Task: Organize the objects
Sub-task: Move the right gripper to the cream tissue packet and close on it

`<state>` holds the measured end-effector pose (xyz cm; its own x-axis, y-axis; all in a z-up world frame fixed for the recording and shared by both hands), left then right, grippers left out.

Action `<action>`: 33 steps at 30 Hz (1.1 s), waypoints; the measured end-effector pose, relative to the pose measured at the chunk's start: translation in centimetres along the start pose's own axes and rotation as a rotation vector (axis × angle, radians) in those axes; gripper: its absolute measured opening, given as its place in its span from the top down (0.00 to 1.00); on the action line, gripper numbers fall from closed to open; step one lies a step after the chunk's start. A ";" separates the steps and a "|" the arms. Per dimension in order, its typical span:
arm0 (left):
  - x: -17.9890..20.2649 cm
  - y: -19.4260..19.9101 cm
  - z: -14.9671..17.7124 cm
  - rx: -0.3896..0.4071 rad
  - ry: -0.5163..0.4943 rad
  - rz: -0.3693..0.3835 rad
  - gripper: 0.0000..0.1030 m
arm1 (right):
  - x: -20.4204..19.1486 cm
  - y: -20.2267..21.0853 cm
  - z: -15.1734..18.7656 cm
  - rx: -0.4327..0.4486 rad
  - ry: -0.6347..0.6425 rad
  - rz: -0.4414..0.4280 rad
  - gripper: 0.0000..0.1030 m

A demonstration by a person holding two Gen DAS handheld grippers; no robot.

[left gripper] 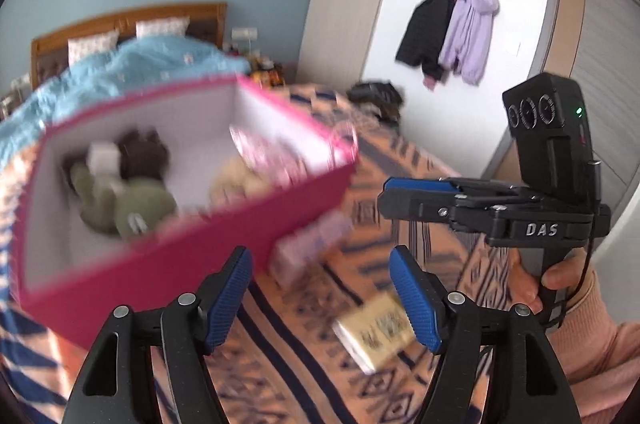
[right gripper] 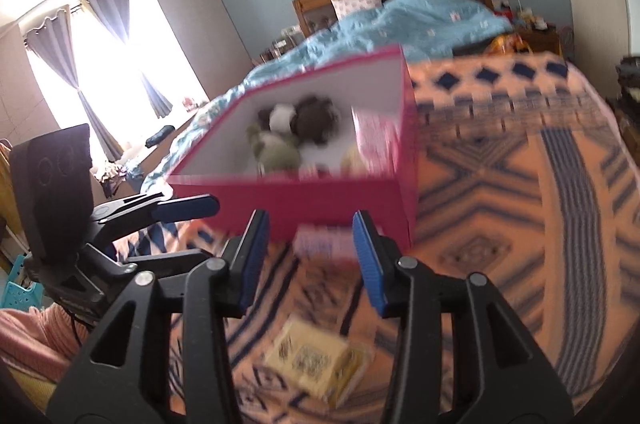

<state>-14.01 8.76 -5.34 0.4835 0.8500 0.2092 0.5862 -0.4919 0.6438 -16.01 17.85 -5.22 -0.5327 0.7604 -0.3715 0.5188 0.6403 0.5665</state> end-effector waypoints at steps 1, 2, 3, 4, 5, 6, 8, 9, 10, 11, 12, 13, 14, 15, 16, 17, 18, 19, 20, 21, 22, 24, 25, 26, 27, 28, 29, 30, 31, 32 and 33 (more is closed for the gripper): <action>0.2 -0.6 1.0 -0.023 0.006 0.003 0.30 | 0.4 -0.1 1.0 -0.016 -0.014 0.014 0.56; 0.3 -1.4 2.0 -0.056 0.021 0.012 0.30 | 0.8 -0.1 1.8 -0.028 -0.026 0.023 0.56; 0.3 -1.8 2.6 -0.072 0.031 0.019 0.30 | 1.2 -0.2 2.9 -0.043 -0.043 0.031 0.56; 0.3 -2.3 3.3 -0.091 0.049 0.033 0.30 | 1.6 -0.2 3.5 -0.051 -0.054 0.039 0.56; 0.5 -2.7 3.8 -0.107 0.063 0.044 0.30 | 1.8 -0.2 4.3 -0.061 -0.064 0.044 0.56; 0.6 -3.0 4.2 -0.119 0.068 0.045 0.30 | 2.1 -0.2 5.0 -0.071 -0.076 0.045 0.56; 0.7 -3.4 4.8 -0.135 0.072 0.036 0.30 | 2.5 -0.1 6.3 -0.082 -0.109 0.041 0.56; 0.8 -3.5 5.0 -0.143 0.077 0.040 0.30 | 2.8 -0.1 6.8 -0.086 -0.123 0.042 0.56; 0.9 -3.6 5.3 -0.150 0.081 0.044 0.30 | 3.1 -0.2 7.4 -0.091 -0.136 0.046 0.56; 1.1 -3.7 5.6 -0.157 0.085 0.047 0.30 | 3.2 -0.2 7.9 -0.097 -0.148 0.045 0.56; 1.3 -3.8 5.8 -0.165 0.085 0.045 0.30 | 3.4 -0.3 8.4 -0.104 -0.165 0.041 0.56; 1.5 -4.0 6.0 -0.173 0.084 0.045 0.30 | 3.4 -0.3 8.8 -0.110 -0.171 0.040 0.56; 1.6 -4.2 6.4 -0.183 0.083 0.048 0.30 | 3.4 -0.4 9.0 -0.115 -0.174 0.040 0.56; 1.8 -4.4 6.6 -0.196 0.084 0.047 0.31 | 3.3 -0.4 9.2 -0.118 -0.174 0.038 0.56; 1.9 -4.6 6.8 -0.207 0.085 0.044 0.31 | 3.2 -0.4 9.3 -0.120 -0.174 0.033 0.56; 1.9 -4.7 7.0 -0.213 0.087 0.044 0.32 | 3.0 -0.3 9.4 -0.121 -0.173 0.031 0.56; 2.0 -4.9 7.2 -0.221 0.091 0.047 0.33 | 2.9 -0.3 9.5 -0.121 -0.170 0.030 0.56; 2.2 -4.9 7.4 -0.227 0.095 0.054 0.34 | 2.8 -0.3 9.5 -0.121 -0.169 0.028 0.56; 2.2 -5.0 7.5 -0.232 0.097 0.058 0.36 | 2.7 -0.3 9.5 -0.121 -0.170 0.026 0.56; 2.3 -5.1 7.5 -0.237 0.098 0.056 0.38 | 2.6 -0.2 9.5 -0.122 -0.170 0.025 0.56; 2.3 -5.2 7.6 -0.242 0.099 0.054 0.39 | 2.6 -0.2 9.6 -0.123 -0.168 0.024 0.56; 2.4 -5.3 7.7 -0.249 0.104 0.062 0.43 | 2.6 -0.2 9.7 -0.125 -0.168 0.025 0.56; 2.4 -5.3 7.8 -0.250 0.108 0.067 0.44 | 2.6 -0.3 9.8 -0.127 -0.171 0.027 0.56; 2.5 -5.4 7.7 -0.252 0.111 0.072 0.45 | 2.7 -0.3 9.8 -0.128 -0.173 0.029 0.56; 2.5 -5.5 7.7 -0.252 0.113 0.077 0.47 | 2.7 -0.3 9.9 -0.129 -0.172 0.029 0.56; 2.6 -5.4 7.7 -0.252 0.114 0.082 0.48 | 2.7 -0.3 9.9 -0.129 -0.173 0.029 0.56; 2.7 -5.4 7.7 -0.253 0.114 0.085 0.50 | 2.7 -0.3 10.0 -0.130 -0.174 0.028 0.56; 2.8 -5.5 7.7 -0.253 0.114 0.089 0.52 | 2.6 -0.4 10.0 -0.133 -0.174 0.025 0.56; 2.9 -5.5 7.8 -0.254 0.112 0.092 0.52 | 2.4 -0.5 10.1 -0.137 -0.170 0.022 0.56; 3.0 -5.5 7.7 -0.255 0.112 0.095 0.53 | 2.3 -0.6 10.2 -0.141 -0.164 0.023 0.58; 3.1 -5.5 7.8 -0.257 0.114 0.102 0.55 | 2.1 -0.7 10.3 -0.145 -0.159 0.018 0.62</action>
<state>-10.72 12.64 -13.98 0.4468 0.8214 0.3545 0.3477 -0.5245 0.7772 -10.63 20.16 -13.99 -0.4060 0.7868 -0.4648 0.4195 0.6123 0.6701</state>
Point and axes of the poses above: each gripper's, at about its wrist camera, not at the fingertips, and y roughly against the way its jaws point, x to its right, z to its underside, the point moved 9 cm from there along -y, roughly the way its jaws point, and after that the axes turned 2 degrees about -x, right-handed, at the moved point
